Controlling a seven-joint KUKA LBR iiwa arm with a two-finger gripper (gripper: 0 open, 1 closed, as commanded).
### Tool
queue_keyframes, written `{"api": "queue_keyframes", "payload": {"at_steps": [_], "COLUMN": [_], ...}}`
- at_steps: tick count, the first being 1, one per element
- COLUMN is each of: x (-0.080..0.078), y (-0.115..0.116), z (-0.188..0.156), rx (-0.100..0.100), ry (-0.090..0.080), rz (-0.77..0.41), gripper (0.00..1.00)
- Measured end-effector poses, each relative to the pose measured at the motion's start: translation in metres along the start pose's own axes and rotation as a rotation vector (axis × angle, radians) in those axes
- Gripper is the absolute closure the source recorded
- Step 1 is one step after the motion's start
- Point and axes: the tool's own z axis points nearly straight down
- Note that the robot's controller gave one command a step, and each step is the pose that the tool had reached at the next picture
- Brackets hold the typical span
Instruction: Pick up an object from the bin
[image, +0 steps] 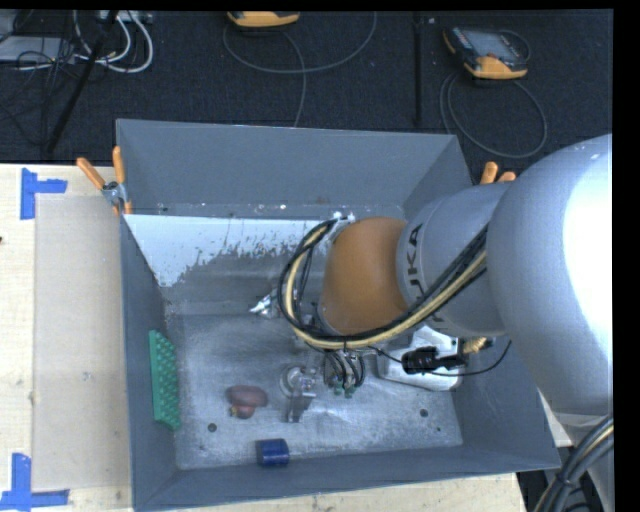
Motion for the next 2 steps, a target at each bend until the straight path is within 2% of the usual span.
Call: {"api": "queue_keyframes", "payload": {"at_steps": [1,2], "x": [-0.0103,-0.0114], "y": [-0.0117,-0.0116], "z": [-0.0013,-0.0033], "rx": [-0.005,-0.005], "ry": [0.002,0.001], "rz": [-0.041,-0.039], "gripper": [0.00,1.00]}}
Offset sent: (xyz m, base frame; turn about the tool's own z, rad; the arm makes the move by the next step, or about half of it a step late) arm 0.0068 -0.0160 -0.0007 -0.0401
